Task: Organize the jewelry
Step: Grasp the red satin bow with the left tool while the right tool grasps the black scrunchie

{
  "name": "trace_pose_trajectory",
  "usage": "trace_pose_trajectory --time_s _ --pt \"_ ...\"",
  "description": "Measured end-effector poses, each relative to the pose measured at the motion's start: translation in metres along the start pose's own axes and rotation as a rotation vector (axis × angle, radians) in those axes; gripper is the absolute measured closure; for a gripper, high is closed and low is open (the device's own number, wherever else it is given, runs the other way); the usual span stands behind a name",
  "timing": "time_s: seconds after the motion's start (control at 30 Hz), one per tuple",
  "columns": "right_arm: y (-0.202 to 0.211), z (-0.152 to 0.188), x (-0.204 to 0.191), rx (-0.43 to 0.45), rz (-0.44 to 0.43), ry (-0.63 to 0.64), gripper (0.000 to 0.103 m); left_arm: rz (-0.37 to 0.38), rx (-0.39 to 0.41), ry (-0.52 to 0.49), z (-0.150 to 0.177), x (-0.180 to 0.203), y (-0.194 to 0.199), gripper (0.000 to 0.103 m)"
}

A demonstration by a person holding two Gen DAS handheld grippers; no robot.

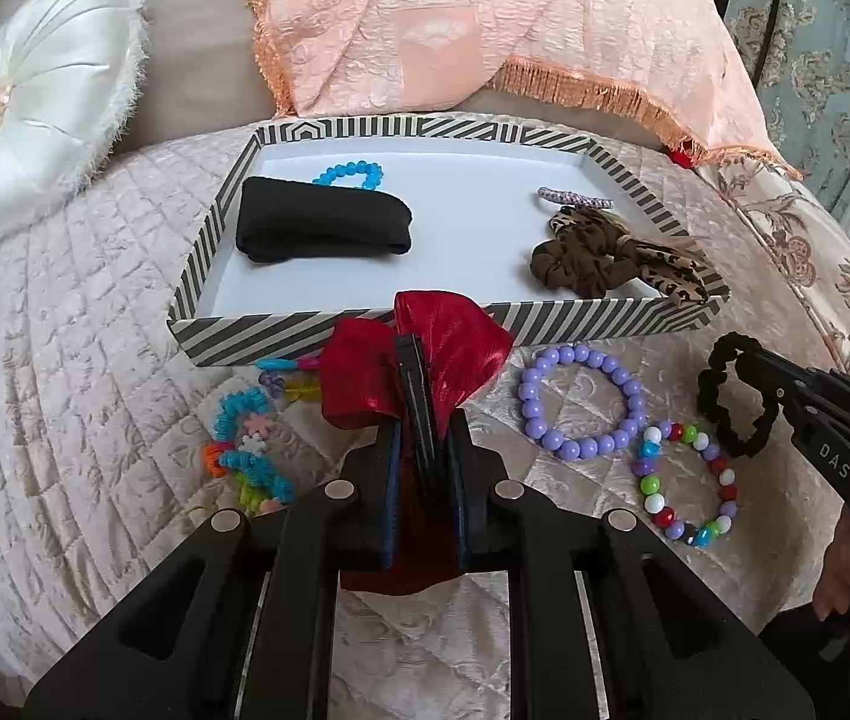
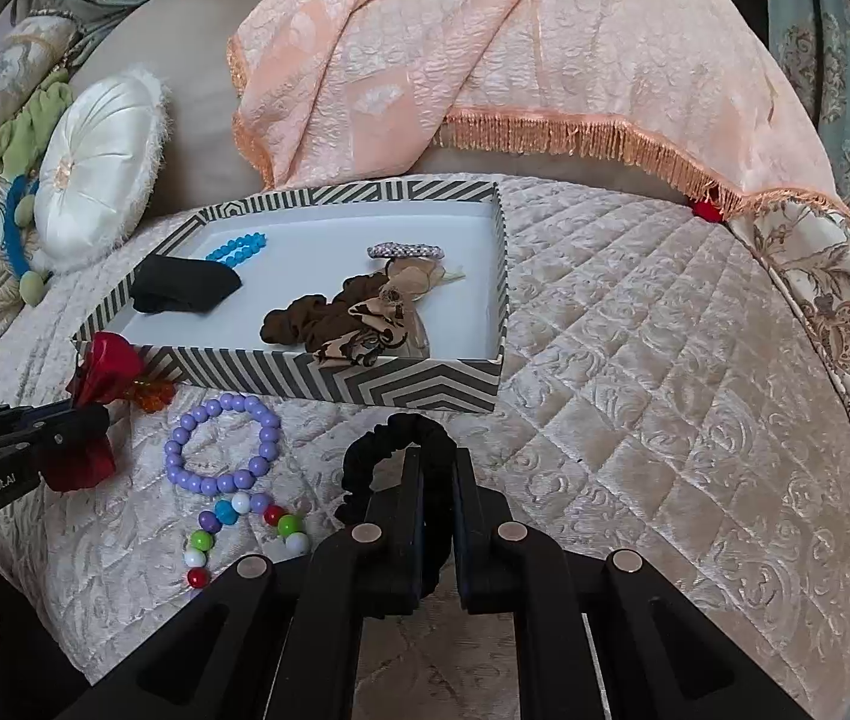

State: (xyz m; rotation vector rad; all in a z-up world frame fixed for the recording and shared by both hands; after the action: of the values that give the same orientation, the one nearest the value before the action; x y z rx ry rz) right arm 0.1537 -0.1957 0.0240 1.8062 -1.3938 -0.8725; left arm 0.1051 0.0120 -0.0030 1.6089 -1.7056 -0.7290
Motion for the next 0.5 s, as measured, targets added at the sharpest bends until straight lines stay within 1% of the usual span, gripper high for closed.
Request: trace_pose_trajectory --time_s 0.1,0.3,0.5 --pt "0.0003 0.0001 0.0029 0.0 0.006 -0.008 0.096 -0.004 -0.002 0.003 -0.0007 -0.0007 -0.0009 0.09" --pt "0.0038 -0.0016 0.0016 0.027 0.021 0.001 0.096 -0.006 -0.008 0.001 -0.0002 -0.0002 -0.0025 0.09" --pt "0.0021 -0.0001 0.0005 0.017 0.026 0.006 0.096 -0.007 -0.006 0.0 -0.0005 -0.0005 -0.0023 0.09"
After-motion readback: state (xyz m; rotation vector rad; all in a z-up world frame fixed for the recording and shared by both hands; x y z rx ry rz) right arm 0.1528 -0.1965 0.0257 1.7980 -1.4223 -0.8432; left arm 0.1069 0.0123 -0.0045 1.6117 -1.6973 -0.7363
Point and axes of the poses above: each gripper's, at about its wrist camera, not at the fingertips, and y roughly against the way its jaws point, x to its right, z to its underside, the point moved 3 cm from there along -y, roughly the way its jaws point
